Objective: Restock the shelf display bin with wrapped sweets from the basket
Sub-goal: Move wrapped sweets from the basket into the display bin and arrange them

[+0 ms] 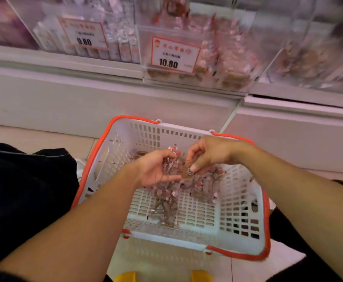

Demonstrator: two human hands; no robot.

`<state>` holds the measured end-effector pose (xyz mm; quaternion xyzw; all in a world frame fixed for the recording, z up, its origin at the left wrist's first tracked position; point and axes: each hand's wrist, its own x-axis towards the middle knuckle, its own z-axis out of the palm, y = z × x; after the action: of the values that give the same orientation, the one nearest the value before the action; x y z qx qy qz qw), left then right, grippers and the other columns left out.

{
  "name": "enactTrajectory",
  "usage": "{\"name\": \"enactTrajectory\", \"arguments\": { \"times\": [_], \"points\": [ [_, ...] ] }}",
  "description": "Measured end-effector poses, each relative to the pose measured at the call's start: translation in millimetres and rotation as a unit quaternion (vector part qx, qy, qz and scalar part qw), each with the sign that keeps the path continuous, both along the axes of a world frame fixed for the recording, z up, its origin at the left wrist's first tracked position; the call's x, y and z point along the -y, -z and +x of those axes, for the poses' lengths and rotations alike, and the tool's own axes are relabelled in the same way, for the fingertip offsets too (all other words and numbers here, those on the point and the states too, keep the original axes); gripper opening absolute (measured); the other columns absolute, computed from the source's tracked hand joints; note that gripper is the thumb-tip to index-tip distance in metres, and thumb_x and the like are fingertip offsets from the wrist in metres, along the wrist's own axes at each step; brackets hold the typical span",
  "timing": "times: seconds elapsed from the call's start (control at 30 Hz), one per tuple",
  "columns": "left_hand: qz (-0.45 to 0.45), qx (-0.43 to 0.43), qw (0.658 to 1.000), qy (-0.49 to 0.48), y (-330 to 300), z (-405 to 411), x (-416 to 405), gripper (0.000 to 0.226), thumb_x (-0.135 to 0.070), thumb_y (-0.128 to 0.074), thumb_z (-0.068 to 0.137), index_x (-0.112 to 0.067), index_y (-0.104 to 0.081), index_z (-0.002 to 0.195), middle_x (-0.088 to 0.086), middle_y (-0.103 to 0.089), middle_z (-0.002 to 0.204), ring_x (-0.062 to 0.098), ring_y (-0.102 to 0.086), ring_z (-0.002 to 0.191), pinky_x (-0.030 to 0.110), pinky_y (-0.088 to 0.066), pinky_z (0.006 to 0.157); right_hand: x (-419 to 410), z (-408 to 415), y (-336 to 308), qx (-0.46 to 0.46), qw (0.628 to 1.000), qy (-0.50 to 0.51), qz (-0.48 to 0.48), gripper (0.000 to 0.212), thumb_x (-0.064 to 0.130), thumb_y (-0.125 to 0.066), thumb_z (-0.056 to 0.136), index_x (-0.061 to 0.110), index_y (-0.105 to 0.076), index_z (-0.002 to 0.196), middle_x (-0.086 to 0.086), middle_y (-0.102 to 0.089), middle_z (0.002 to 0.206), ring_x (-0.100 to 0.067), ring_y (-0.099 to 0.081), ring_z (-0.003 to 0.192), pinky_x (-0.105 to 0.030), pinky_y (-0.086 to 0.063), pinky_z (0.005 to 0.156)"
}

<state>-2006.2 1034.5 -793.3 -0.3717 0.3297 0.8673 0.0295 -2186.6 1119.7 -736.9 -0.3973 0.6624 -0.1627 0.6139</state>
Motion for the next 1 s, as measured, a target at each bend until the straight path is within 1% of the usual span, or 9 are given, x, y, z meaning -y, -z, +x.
{"name": "enactTrajectory", "arguments": {
  "times": [0.13,0.23,0.33,0.43,0.57,0.63,0.73,0.83,1.0],
  "points": [
    [-0.04,-0.052,0.992,0.108,-70.4,-24.2,4.9,0.029,-0.011,-0.048,0.087,-0.007,-0.064,0.111,0.012,-0.072,0.096,0.033,-0.068,0.095,0.047,-0.058,0.083,-10.6,-11.4,-79.8,-0.061,0.983,0.034,-0.172,0.019,0.002,-0.08,0.074,0.015,-0.07,0.084,-0.004,-0.074,0.073,-0.013,-0.07,0.067,-0.027,-0.06,0.064],
    [-0.051,-0.102,0.976,0.187,-133.3,-34.3,8.9,0.034,-0.02,-0.049,0.077,-0.007,-0.064,0.105,0.019,-0.069,0.099,0.037,-0.067,0.098,0.043,-0.059,0.08,-29.0,-9.8,-125.5,-0.112,0.944,0.074,-0.303,0.02,0.026,-0.083,0.065,0.024,-0.072,0.081,-0.009,-0.075,0.084,-0.014,-0.069,0.075,-0.031,-0.058,0.069],
    [-0.088,-0.112,0.956,0.256,-185.4,-29.9,16.7,0.04,-0.02,-0.048,0.076,-0.004,-0.061,0.11,0.023,-0.064,0.107,0.04,-0.063,0.105,0.041,-0.057,0.085,-41.9,-4.4,-153.5,-0.177,0.899,0.074,-0.394,0.018,0.032,-0.081,0.068,0.032,-0.07,0.082,0.005,-0.068,0.11,-0.006,-0.066,0.102,-0.027,-0.057,0.079],
    [-0.092,-0.153,0.945,0.273,-214.2,-14.9,23.7,0.036,0.002,-0.052,0.082,0.0,-0.061,0.117,0.028,-0.062,0.117,0.043,-0.062,0.112,0.04,-0.057,0.091,-44.9,1.3,-160.3,-0.121,0.895,0.083,-0.421,0.028,0.01,-0.077,0.081,0.027,-0.065,0.101,0.012,-0.066,0.122,-0.007,-0.065,0.111,-0.037,-0.059,0.086],
    [-0.103,-0.188,0.951,0.225,-221.9,-1.9,27.2,0.03,0.0,-0.056,0.089,-0.002,-0.066,0.118,0.022,-0.065,0.119,0.034,-0.062,0.115,0.039,-0.054,0.096,-31.7,11.2,-166.9,-0.119,0.897,0.056,-0.422,0.055,0.003,-0.065,0.091,0.028,-0.049,0.136,0.017,-0.06,0.134,0.006,-0.052,0.125,-0.019,-0.048,0.099],
    [-0.116,-0.186,0.96,0.176,-220.0,-4.7,29.1,0.033,-0.002,-0.057,0.09,0.002,-0.062,0.122,0.021,-0.066,0.117,0.033,-0.065,0.112,0.04,-0.055,0.093,-23.1,13.1,-167.5,-0.114,0.9,0.058,-0.417,0.057,-0.001,-0.062,0.092,0.025,-0.047,0.141,0.017,-0.055,0.138,0.009,-0.048,0.128,-0.013,-0.043,0.102],
    [-0.14,-0.178,0.964,0.143,-219.1,-11.4,33.3,0.036,-0.006,-0.061,0.088,0.003,-0.059,0.123,0.019,-0.066,0.11,0.031,-0.068,0.104,0.045,-0.057,0.086,-16.8,12.9,-166.4,-0.105,0.9,0.08,-0.415,0.058,-0.004,-0.062,0.091,0.022,-0.048,0.141,0.015,-0.057,0.138,0.006,-0.049,0.129,-0.017,-0.045,0.102],
    [-0.148,-0.168,0.957,0.185,-218.3,-10.8,39.9,0.04,-0.012,-0.068,0.086,0.001,-0.06,0.123,0.018,-0.063,0.109,0.029,-0.067,0.107,0.049,-0.056,0.082,-14.4,9.4,-165.8,-0.13,0.892,0.073,-0.426,0.06,0.001,-0.068,0.087,0.028,-0.051,0.138,0.016,-0.061,0.132,0.003,-0.053,0.125,-0.023,-0.049,0.101],
    [-0.229,-0.148,0.924,0.268,-226.3,-10.4,47.1,0.03,0.0,-0.068,0.081,-0.007,-0.062,0.109,0.01,-0.068,0.097,0.025,-0.066,0.102,0.041,-0.06,0.076,-8.1,7.0,-174.3,-0.172,0.903,-0.013,-0.394,0.074,0.019,-0.077,0.083,0.038,-0.042,0.144,0.022,-0.054,0.139,0.003,-0.048,0.13,-0.029,-0.046,0.106]
  ]
}}
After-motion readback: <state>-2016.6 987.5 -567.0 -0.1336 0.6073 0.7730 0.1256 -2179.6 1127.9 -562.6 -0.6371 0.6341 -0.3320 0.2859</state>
